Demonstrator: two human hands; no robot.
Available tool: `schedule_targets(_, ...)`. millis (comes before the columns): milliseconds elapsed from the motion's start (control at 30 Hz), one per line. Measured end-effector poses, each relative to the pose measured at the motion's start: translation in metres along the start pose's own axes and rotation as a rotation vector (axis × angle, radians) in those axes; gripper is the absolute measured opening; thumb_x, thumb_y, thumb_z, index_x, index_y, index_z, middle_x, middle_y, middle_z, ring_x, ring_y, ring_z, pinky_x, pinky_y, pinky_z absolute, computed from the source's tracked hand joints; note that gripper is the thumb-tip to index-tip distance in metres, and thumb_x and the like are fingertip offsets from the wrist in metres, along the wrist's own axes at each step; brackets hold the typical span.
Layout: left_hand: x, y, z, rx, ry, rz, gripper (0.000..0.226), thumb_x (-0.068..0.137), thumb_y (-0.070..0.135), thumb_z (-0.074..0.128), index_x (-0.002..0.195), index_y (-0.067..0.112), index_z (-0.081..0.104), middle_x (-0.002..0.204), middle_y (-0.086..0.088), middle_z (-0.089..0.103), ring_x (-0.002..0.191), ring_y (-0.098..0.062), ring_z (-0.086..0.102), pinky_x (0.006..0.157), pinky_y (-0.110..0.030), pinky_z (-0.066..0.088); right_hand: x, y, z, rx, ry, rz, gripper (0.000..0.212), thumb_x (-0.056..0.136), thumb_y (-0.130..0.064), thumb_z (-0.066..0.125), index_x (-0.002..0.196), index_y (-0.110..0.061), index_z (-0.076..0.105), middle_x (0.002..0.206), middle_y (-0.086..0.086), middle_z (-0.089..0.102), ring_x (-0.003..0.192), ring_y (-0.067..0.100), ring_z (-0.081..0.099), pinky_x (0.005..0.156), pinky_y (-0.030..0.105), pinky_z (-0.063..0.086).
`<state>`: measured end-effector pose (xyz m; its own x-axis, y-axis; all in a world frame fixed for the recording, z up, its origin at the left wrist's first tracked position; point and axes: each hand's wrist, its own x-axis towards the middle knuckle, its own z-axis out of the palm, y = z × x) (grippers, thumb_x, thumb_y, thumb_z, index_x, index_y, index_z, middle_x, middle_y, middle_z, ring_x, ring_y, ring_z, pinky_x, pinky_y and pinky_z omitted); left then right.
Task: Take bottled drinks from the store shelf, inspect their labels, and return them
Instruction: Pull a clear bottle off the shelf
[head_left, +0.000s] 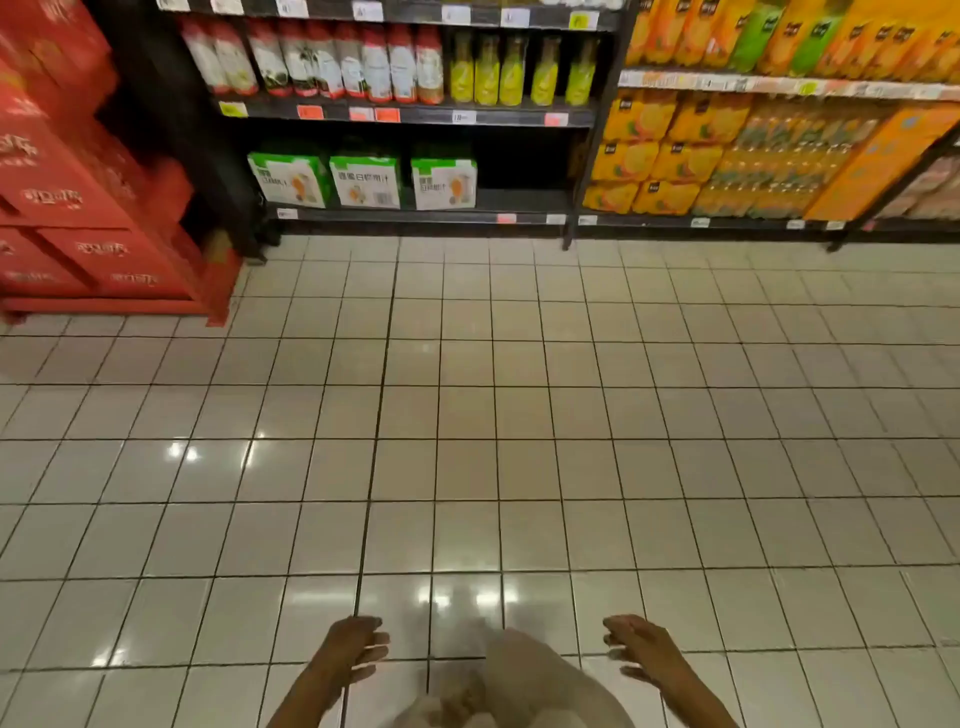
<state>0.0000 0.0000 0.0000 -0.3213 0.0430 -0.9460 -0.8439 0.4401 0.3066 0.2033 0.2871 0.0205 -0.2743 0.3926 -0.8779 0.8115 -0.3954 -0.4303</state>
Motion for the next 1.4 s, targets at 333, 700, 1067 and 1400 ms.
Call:
schedule_targets(333,0.085,0.171,-0.015,0.018,-0.138,0.05,0.019,0.098,0.014,0.051,0.111,0.002,0.058,0.093,-0.014,0.065,0.083,-0.025,0.062,0.074,-0.034,0.047,0.093,-0.151,0.017,-0.128,0.085,0.029,0.022,0.094,-0.014,0.059,0.107,0.003,0.064,0.091,0.015,0.064,0.08,0.025,0.057,0.068,0.03,0.041)
schedule_targets(700,0.147,0.379,-0.156,-0.329,0.108,0.077,0.032,0.1,0.014,0.045,0.127,-0.001,0.052,0.128,-0.023,0.057,0.106,-0.033,0.055,0.097,-0.042,0.039,0.2,-0.53,0.186,-0.379,-0.192,-0.252,0.009,0.097,-0.017,0.055,0.097,-0.011,0.062,0.094,0.009,0.064,0.086,0.021,0.06,0.069,0.026,0.045)
schedule_targets(1067,0.236,0.727,-0.153,0.117,0.031,0.146,0.015,0.1,0.017,0.046,0.103,0.008,0.057,0.092,-0.009,0.064,0.076,-0.017,0.059,0.069,-0.026,0.042,0.287,-0.716,0.218,-0.121,-0.012,0.003,0.025,0.097,-0.012,0.053,0.117,0.002,0.059,0.11,0.022,0.064,0.105,0.038,0.06,0.092,0.043,0.046)
schedule_targets(1400,0.283,0.96,-0.167,-0.003,0.063,0.266,0.031,0.097,0.001,0.047,0.128,-0.005,0.05,0.11,-0.02,0.06,0.085,-0.025,0.057,0.062,-0.024,0.045,0.397,-1.001,0.291,-0.213,-0.064,-0.145,0.027,0.097,-0.006,0.051,0.118,0.01,0.056,0.117,0.031,0.061,0.092,0.032,0.055,0.078,0.038,0.046)
